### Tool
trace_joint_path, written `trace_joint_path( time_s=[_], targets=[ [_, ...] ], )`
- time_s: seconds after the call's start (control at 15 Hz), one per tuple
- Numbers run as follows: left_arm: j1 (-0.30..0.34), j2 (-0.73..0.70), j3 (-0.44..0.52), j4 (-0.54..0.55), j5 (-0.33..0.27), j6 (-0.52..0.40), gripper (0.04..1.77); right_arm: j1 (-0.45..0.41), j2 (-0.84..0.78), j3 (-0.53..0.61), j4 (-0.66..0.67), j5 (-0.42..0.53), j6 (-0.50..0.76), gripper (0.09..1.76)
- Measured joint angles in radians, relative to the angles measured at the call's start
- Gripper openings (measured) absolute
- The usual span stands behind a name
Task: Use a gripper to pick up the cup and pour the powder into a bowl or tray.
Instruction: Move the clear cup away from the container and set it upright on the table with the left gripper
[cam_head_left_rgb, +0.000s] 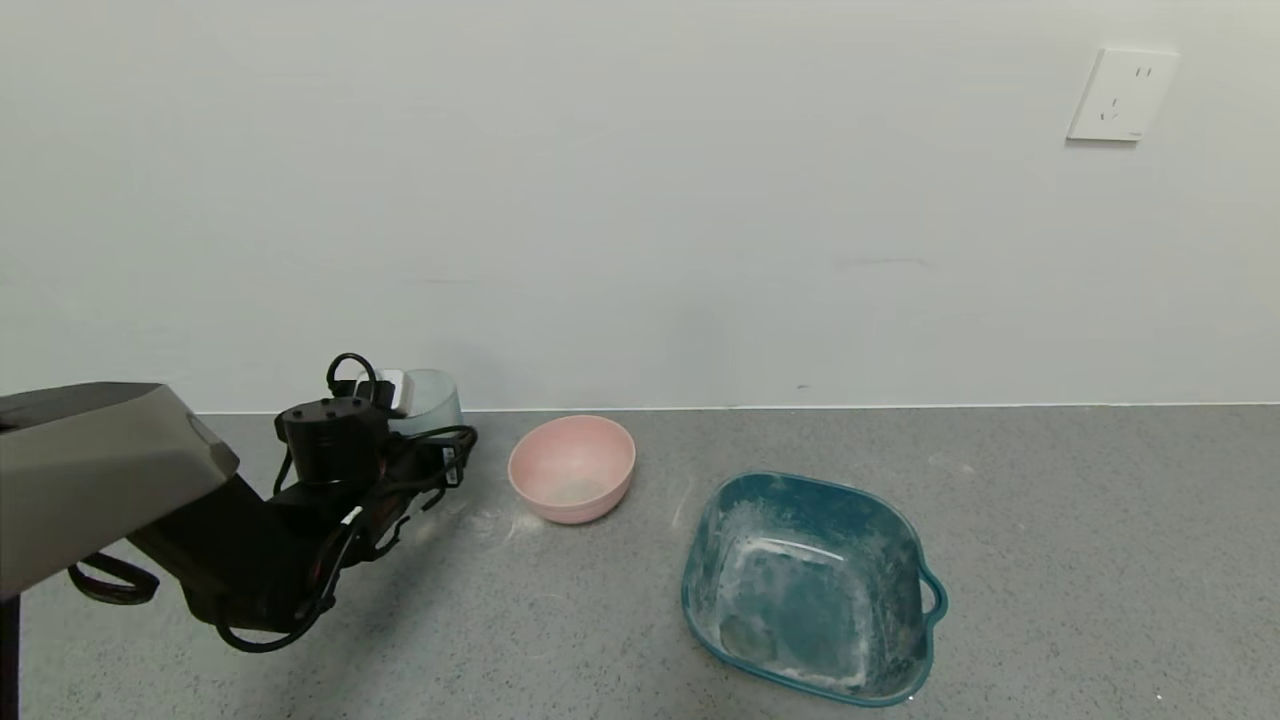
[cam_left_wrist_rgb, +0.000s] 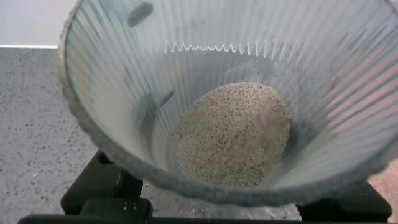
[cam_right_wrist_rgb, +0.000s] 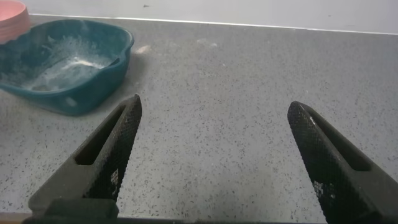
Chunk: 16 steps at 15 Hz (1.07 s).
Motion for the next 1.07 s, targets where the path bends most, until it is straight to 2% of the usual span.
trace_joint_path(
  time_s=[0.33,1.07],
  targets=[
    [0.014,0.075,-0.055,0.0,0.003,-0.03,1.3,0.0,0.0,0.0,0.0,0.0,0.0,1.71],
    [0.015,0.146,-0.081,-0.002,0.001,-0.05,1.3,0.0,0.0,0.0,0.0,0.0,0.0,1.71]
  ],
)
